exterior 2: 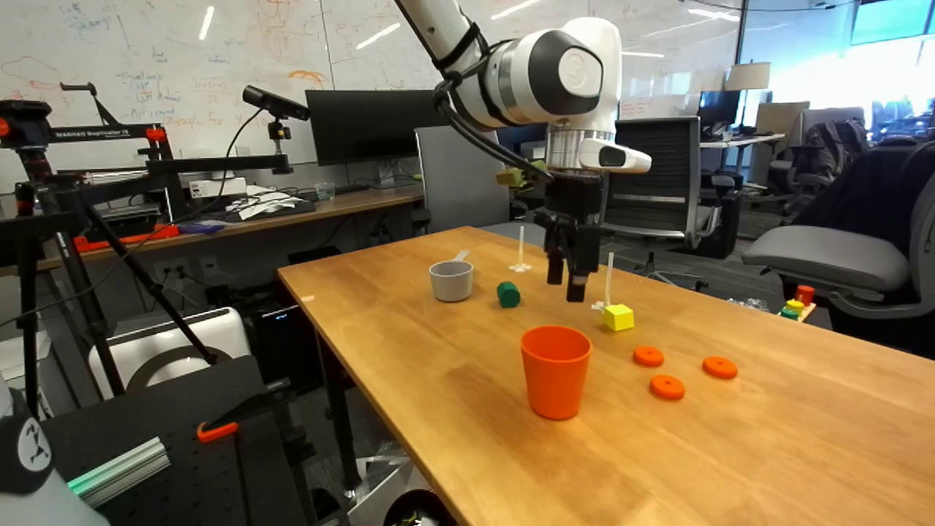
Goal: Put the blocks in the grey cup
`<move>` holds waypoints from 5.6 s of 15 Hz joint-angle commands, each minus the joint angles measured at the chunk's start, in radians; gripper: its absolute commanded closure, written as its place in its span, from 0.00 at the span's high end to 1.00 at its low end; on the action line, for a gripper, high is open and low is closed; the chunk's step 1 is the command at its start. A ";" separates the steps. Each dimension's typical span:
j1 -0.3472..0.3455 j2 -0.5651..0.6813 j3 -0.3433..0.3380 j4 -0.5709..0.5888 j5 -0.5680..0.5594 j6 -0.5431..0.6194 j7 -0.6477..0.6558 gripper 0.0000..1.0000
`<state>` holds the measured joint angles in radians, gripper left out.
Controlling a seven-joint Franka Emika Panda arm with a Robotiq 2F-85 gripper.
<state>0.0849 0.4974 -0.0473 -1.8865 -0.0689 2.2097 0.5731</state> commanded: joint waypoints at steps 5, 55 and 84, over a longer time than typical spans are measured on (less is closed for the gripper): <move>0.012 0.164 -0.059 0.143 0.008 -0.060 0.010 1.00; -0.067 0.061 -0.078 0.026 0.185 -0.037 0.010 0.62; -0.025 0.103 -0.009 0.072 -0.084 -0.097 -0.410 1.00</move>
<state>0.0544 0.5892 -0.0714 -1.8257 -0.1419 2.1098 0.1939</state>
